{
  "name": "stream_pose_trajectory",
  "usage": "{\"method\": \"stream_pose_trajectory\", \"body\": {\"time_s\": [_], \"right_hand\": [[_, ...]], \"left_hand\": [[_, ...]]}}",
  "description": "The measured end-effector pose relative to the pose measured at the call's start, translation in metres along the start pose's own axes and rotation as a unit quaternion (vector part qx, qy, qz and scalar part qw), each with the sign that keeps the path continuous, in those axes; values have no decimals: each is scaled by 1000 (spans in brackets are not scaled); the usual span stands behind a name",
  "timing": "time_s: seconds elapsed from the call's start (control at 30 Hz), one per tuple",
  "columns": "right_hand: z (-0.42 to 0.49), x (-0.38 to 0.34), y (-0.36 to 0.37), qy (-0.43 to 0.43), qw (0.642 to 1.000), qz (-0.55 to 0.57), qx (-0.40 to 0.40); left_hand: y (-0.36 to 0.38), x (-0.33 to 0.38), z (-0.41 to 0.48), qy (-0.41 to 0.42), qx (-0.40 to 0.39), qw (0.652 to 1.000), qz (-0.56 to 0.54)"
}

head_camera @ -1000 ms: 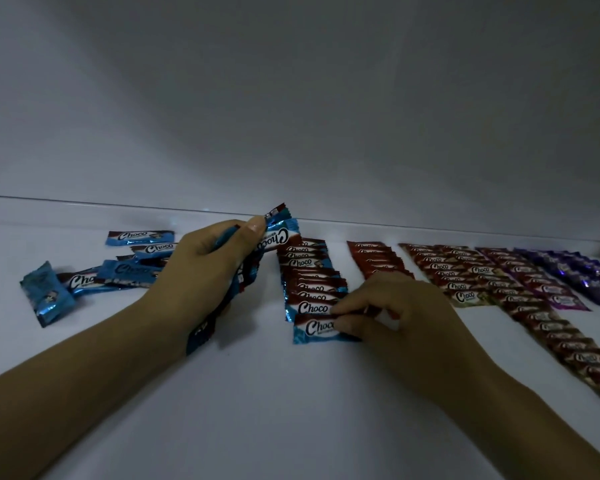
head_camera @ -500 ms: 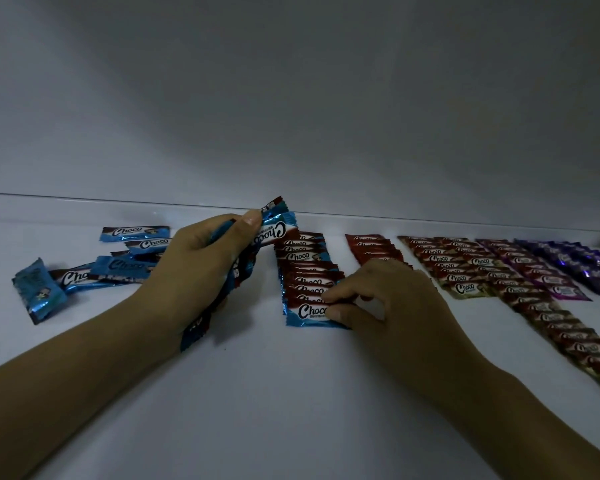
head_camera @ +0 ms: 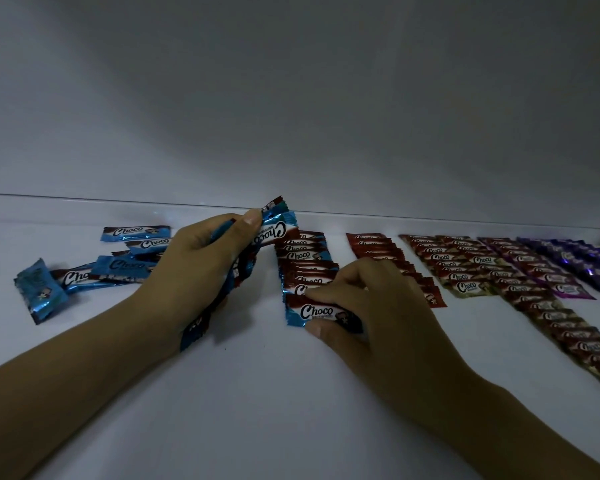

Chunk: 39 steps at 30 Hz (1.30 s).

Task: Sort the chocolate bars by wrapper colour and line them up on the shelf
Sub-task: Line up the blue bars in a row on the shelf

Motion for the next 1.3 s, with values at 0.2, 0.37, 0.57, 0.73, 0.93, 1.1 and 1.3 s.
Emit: {"method": "stream_pose_trajectory", "body": {"time_s": [0.2,0.37,0.57,0.73,0.93,1.1,1.3], "right_hand": [[1,3,2,-3,1000,19,-20],[-1,4,-4,-4,998,54,17],[-1,4,-3,3,997,71,7],[1,2,-6,11,995,98,20],[3,7,-15,83,962,250,70],[6,2,-16,86,952,284,78],[8,15,-14,155,911,376,66]], "left_hand": [[1,2,-1,8,-3,1000,-6],[2,3,-2,20,-9,1000,-5],[2,4,-2,28,-13,1000,-1],[4,5,-3,49,-31,998,2],[14,11,-13,166,-125,975,73],[18,13,-17,219,-184,953,100],[18,12,-18,185,-179,963,77]]}}
Point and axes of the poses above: each hand's wrist, its own z-axis towards the middle knuckle, its own y-axis out of the palm, x = y × z, the point moved 5 cm from there along z, towards the middle knuckle, and after that the axes turned 9 degrees about x, right-handed, at the moved point
